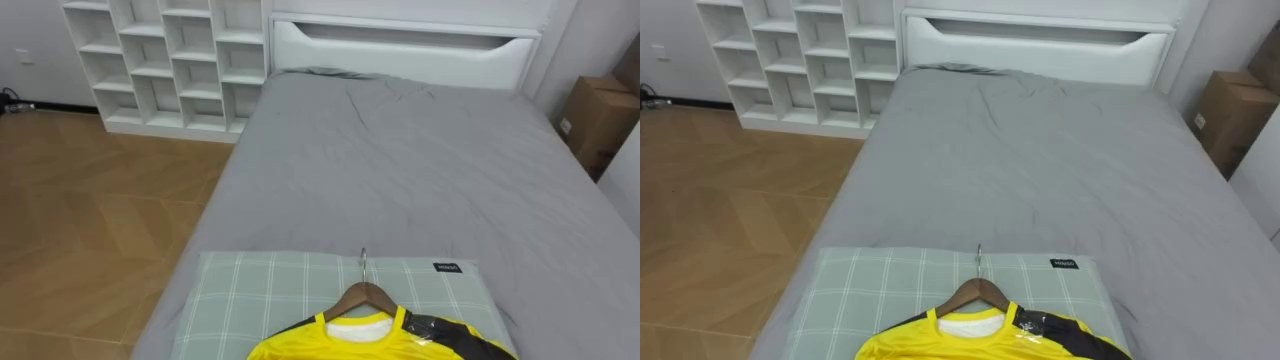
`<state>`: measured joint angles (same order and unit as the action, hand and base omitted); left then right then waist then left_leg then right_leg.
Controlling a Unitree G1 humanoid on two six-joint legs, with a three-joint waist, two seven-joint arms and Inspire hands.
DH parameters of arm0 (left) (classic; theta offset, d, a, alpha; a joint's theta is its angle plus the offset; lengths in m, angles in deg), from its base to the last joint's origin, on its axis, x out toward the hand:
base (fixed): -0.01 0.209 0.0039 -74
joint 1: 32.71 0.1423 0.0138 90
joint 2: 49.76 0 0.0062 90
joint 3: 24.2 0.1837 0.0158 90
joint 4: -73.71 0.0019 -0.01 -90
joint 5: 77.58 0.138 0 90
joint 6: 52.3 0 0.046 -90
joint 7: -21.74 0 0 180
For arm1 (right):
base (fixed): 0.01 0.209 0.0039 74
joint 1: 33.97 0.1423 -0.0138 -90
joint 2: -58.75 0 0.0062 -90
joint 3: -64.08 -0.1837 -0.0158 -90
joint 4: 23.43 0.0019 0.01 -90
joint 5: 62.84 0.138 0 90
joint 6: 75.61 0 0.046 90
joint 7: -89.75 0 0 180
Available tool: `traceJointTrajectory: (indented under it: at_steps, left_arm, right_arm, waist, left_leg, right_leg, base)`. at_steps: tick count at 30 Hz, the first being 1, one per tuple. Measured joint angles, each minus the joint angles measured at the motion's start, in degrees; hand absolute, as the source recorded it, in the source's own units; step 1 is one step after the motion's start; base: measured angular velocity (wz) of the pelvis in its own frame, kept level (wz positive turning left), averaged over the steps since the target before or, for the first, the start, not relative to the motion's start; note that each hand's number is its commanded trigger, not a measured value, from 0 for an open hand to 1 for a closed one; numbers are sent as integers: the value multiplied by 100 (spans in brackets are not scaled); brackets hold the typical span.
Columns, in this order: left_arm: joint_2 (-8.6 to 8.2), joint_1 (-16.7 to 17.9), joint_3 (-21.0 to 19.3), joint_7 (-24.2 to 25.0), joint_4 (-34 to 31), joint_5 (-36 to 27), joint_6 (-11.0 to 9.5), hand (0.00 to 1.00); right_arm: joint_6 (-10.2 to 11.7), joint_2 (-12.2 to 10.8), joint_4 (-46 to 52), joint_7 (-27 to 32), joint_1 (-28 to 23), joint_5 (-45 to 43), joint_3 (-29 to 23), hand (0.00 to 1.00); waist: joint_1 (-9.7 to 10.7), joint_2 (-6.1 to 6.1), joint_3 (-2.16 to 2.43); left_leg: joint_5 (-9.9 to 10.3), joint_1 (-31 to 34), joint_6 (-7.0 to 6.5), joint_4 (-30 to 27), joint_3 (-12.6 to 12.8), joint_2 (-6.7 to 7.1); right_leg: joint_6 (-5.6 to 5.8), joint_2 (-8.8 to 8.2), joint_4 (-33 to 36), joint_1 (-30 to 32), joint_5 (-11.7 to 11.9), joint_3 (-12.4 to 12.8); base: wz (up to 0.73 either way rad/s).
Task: Hang clothes
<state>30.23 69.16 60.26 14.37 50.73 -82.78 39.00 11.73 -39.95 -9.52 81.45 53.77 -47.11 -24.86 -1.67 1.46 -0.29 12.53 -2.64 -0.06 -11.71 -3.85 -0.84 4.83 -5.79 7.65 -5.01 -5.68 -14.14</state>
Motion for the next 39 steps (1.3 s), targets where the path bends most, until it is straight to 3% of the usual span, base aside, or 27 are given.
traceJointTrajectory:
  at_steps: [7, 24, 29, 33, 39]
  left_arm:
    - [0, 7, 1, -79, -7, 367, 12, 0]
    - [-2, 49, -60, -121, -4, 360, 44, 0]
    - [-17, 115, -273, -238, -4, 348, 130, 0]
    - [-19, 146, -707, -424, 24, 305, 210, 0]
    - [7, 72, -1341, -1136, 105, 336, 230, 0]
  right_arm:
    - [1, 2, 27, -5, -1, -9, 57, 0]
    - [-94, -6, 17, -60, 6, -3, -11, 0]
    - [-124, -15, 65, -60, -18, 33, -19, 0]
    - [-235, -16, 62, -52, -13, 23, -77, 0]
    - [-255, 2, 62, 20, -59, -36, -269, 0]
  waist:
    - [-25, 4, -2]
    - [-16, 55, 0]
    - [-24, 23, 24]
    - [-44, 14, 24]
    - [-91, -21, 40]
  left_leg:
    - [1, -10, 1, -2, 6, -2]
    - [1, -10, 0, -1, 2, -2]
    - [2, -84, 0, -2, 0, -4]
    - [3, -159, -1, 0, 12, -4]
    - [1, -212, 5, 7, 45, -15]
  right_leg:
    - [0, 0, 0, -6, 0, 5]
    - [0, 0, 1, -12, 0, -10]
    - [1, 0, 0, -85, 0, -13]
    - [2, 0, 0, -159, -1, 6]
    - [-2, 8, 9, -185, -12, 51]
  base:
    - [0]
    - [0]
    - [0]
    - [-1]
    - [-3]
